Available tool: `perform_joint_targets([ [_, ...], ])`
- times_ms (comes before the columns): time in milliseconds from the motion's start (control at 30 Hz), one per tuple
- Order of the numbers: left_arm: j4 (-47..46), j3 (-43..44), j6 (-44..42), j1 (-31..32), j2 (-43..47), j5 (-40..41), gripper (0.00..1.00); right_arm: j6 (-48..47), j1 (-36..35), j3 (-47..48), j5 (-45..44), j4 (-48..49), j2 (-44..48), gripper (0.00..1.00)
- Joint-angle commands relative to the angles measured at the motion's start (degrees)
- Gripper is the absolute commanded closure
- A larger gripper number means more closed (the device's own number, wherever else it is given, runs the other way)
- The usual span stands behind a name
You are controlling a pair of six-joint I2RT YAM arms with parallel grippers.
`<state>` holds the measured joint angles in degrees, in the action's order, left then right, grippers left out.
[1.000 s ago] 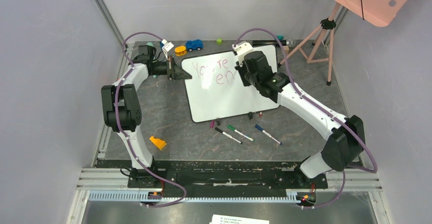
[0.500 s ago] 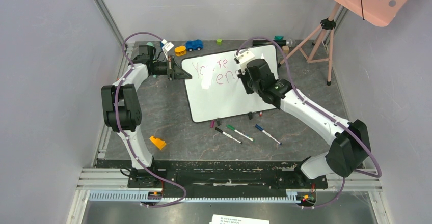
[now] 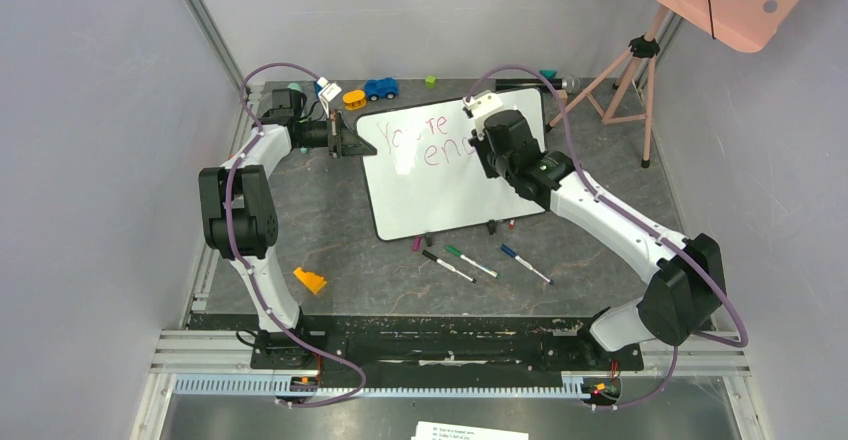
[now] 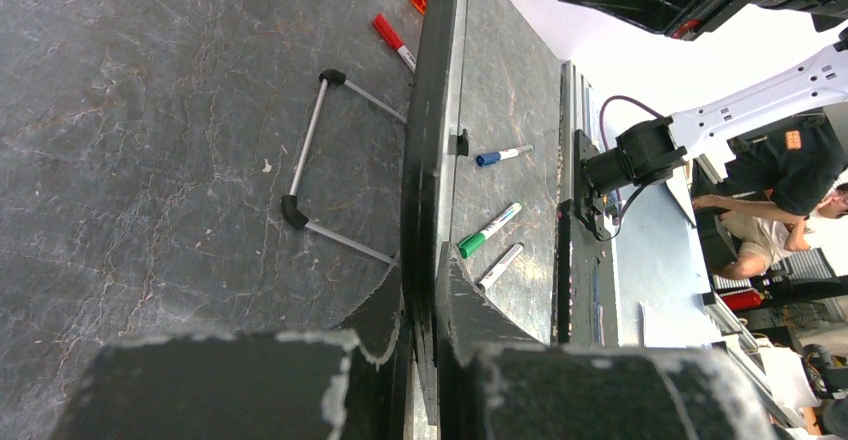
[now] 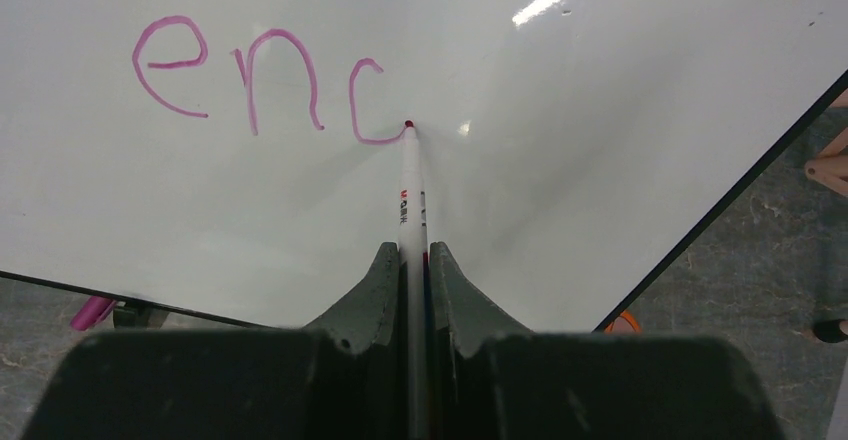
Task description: Write a sentence on the whiteboard
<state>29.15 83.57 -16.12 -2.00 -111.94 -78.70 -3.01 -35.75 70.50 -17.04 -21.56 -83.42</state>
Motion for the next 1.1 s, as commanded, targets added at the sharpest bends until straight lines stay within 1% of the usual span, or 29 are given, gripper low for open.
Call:
perform_joint_targets([
  [0,1.00,-2.72,-11.54,3.58,-1.79,14.89,0.98,0.28,0.68,4.52,-2.30,1.62,-1.84,1.00],
  [200,1.05,-2.71,-11.39,3.58,-1.87,14.89,0.98,0.39,0.72,6.38,0.92,1.99,-3.59,1.00],
  [467,1.07,-2.69,-11.41,3.55,-1.87,14.86,0.98,0.36,0.70,6.10,5.32,2.92,-3.66,1.00],
  [733,1.00,-2.78,-11.50,3.58,-1.79,14.80,0.98,0.61,0.79,3.57,4.16,4.64,0.80,1.00],
  [867,1.00,-2.80,-11.51,3.58,-1.83,14.80,0.98,1.31,2.14,1.11,4.92,5.91,3.78,1.00],
  [1067,1.01,-2.80,-11.49,3.58,-1.73,14.79,0.98,1.97,4.37,0.16,5.61,5.92,4.50,1.00],
])
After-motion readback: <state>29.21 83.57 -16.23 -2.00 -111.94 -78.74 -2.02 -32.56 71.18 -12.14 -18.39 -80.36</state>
